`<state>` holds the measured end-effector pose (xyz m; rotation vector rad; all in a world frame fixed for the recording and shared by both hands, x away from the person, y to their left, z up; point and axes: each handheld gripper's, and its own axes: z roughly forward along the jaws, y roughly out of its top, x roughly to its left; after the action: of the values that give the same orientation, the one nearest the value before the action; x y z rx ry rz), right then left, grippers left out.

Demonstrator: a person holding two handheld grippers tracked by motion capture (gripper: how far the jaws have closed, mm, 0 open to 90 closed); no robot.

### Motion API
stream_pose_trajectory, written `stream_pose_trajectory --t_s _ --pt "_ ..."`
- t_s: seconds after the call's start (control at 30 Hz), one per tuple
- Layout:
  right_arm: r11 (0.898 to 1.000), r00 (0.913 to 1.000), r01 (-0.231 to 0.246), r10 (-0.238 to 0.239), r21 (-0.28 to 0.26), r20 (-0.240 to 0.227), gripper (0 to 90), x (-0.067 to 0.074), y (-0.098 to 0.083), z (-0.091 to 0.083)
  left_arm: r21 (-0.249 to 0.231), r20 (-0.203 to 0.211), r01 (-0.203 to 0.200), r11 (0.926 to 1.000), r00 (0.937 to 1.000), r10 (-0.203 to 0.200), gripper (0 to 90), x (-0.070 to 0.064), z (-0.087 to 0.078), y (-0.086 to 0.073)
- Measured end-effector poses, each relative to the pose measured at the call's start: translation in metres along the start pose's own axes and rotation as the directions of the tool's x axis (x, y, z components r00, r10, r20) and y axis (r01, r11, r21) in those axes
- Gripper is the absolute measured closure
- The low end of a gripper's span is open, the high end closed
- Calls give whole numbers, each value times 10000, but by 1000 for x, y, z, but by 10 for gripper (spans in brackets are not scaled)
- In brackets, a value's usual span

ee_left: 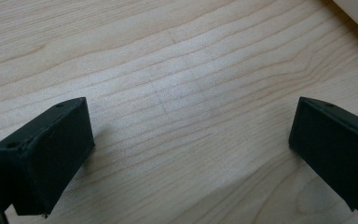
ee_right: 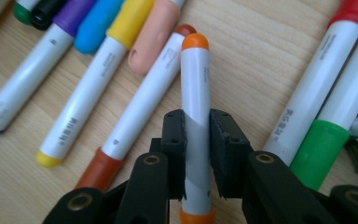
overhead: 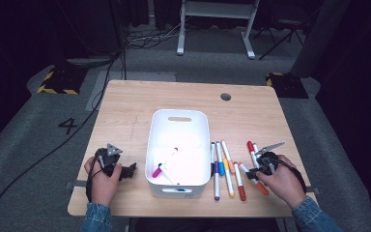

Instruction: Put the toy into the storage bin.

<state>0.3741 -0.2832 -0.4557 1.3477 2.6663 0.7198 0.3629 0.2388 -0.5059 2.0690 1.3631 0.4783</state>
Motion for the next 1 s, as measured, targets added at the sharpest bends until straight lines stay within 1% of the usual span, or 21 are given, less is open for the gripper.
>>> stream_pose_trajectory --t_s 0.07,0.17,0.2,0.23,0.3,0.33,0.37,0.5,0.53,0.6,0.67,0.77,0.87,0.97,1.0 --pt "9998 9999 20 -22 -172 -145 769 0 2 -4 2 1 -2 10000 10000 2 0 0 0 0" --pt "9993 9998 13 -20 -375 -187 769 1 7 -12 0 0 -2 10000 10000 2 0 0 0 0" --pt "9992 9998 108 -114 -395 -148 769 1 8 -14 -1 0 -1 10000 10000 1 0 0 0 0" --pt "9992 9998 90 -97 -396 -179 769 1 9 -17 2 -3 -7 10000 10000 7 0 0 0 0" --pt "9982 9993 160 -179 -586 -314 769 2 12 -22 0 -2 -7 10000 10000 7 0 0 0 0" --pt "9976 9992 119 -145 -683 -384 768 3 13 -25 -2 -1 -1 10000 10000 1 0 0 0 0" --pt "9969 9986 204 -240 -763 -467 768 2 15 -29 2 -1 -10 10000 10000 10 0 0 0 0" --pt "9944 9975 198 -267 -1039 -653 769 5 22 -40 -1 1 0 10000 10000 0 0 0 0 0" --pt "9935 9968 308 -386 -1098 -694 769 6 23 -43 3 1 -3 10000 10000 3 0 0 0 0" --pt "9917 9959 295 -399 -1251 -817 769 9 28 -49 8 -41 -18 10000 10000 18 0 0 0 0" --pt "9912 9951 297 -414 -1291 -896 768 11 32 -54 7 -42 -5 10000 10000 5 0 0 0 0" --pt "9888 9930 446 -595 -1427 -1020 769 14 38 -60 2 -5 -7 10000 10000 7 0 0 1 1" --pt "9876 9908 452 -635 -1502 -1192 768 19 45 -66 -7 -26 -10 10000 10000 10 0 0 1 1" --pt "9858 9885 588 -795 -1574 -1285 769 24 51 -71 -6 -24 -13 10000 10000 13 0 0 1 1" --pt "9841 9870 726 -943 -1620 -1304 768 26 54 -73 -4 -24 -14 10000 10000 14 0 0 1 1"
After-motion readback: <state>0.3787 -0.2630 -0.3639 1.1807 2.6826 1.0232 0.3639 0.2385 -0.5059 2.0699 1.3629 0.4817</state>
